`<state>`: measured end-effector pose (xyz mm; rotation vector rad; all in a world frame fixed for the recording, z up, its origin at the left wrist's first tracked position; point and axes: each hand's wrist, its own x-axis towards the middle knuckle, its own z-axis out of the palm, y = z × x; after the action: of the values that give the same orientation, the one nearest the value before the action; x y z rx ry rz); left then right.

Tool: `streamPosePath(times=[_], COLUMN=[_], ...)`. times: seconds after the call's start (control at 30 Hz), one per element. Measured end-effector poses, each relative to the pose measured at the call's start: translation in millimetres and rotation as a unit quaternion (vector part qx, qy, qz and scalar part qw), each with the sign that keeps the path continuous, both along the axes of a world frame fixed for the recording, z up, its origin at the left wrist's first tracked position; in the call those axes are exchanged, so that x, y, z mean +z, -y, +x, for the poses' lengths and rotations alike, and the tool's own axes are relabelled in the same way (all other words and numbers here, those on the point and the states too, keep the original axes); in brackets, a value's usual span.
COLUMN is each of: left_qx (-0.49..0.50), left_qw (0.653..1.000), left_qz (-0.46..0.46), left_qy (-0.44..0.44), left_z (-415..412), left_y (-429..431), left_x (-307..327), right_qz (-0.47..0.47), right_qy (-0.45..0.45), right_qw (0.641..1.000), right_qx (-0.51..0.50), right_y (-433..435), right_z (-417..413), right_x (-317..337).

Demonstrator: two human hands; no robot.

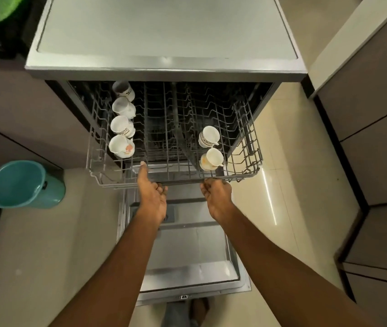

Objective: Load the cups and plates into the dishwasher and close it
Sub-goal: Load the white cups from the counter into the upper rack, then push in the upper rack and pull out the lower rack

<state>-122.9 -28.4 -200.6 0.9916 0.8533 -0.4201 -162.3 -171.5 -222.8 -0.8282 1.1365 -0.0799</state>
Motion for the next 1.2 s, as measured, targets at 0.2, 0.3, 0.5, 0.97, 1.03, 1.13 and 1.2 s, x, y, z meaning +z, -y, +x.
streamPosePath(times=[0.2,0.3,0.5,0.97,1.03,1.13,1.2], left_qx=[-0.024,-0.028,-0.066,-0.072,-0.062,-0.069,-0.081], left_qw=[0.999,0.998,0.995,0.986,0.985,0.981,0.975], left_qz=[-0.005,-0.010,-0.027,-0.010,-0.003,0.040,0.097], left_qy=[0.036,0.054,0.075,0.147,0.164,0.176,0.185], left_z=[38,59,108,164,165,157,145], left_y=[10,12,21,38,36,26,21], left_x=[-5,-11,-16,-34,-42,-63,-78], right_qz=[-0.036,-0.044,-0.035,-0.062,-0.081,-0.096,-0.106], right_qy=[0.008,0.027,0.062,0.111,0.122,0.175,0.196], right_qw=[0.999,0.999,0.997,0.989,0.986,0.975,0.970], right_qx=[-0.015,-0.001,0.034,0.081,0.084,0.095,0.099], right_y=[8,12,27,49,47,40,36], right_z=[43,65,116,173,173,162,152], right_x=[-3,-4,-5,-15,-21,-41,-58])
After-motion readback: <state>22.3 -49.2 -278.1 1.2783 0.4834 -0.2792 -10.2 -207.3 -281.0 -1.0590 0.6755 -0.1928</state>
